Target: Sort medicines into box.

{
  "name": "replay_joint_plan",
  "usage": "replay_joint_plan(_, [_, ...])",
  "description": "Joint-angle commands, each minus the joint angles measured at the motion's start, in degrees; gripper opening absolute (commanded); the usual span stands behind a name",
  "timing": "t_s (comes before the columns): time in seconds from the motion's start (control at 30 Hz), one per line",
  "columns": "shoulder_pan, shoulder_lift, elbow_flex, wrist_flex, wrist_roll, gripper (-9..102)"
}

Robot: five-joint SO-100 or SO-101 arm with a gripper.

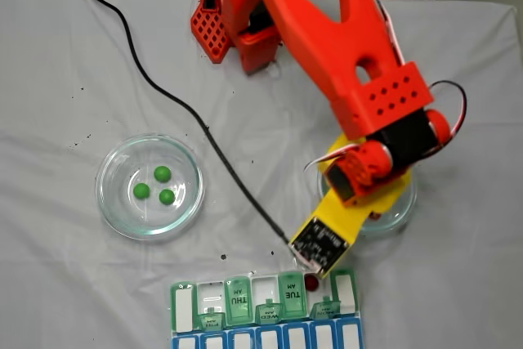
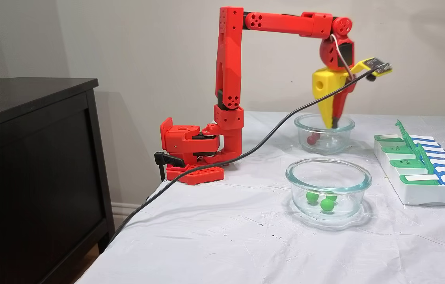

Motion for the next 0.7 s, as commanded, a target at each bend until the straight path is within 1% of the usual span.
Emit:
replay_joint_plan(0.0, [-1.8, 6.9, 0.1, 0.4, 2.2, 0])
replay_joint_plan(0.13, [-2.7, 7.3, 2.5, -0.1, 3.3, 0])
replay_joint_plan(0.17, [-3.1, 7.2, 3.4, -0.4, 3.1, 3])
replay_joint_plan(0.23, [-3.8, 6.8, 4.5, -0.7, 2.7, 13])
replay_joint_plan(0.3, [-4.0, 6.2, 5.2, -0.9, 2.7, 18])
replay_joint_plan(0.37, [-4.8, 5.8, 6.1, -0.9, 2.8, 20])
replay_joint_plan(0.5, [-6.3, 4.9, 7.6, -0.8, 3.3, 20])
replay_joint_plan(0.57, [-7.0, 4.5, 8.4, -0.9, 3.6, 22])
replay_joint_plan(0.67, [-7.8, 3.4, 9.6, -1.5, 4.0, 29])
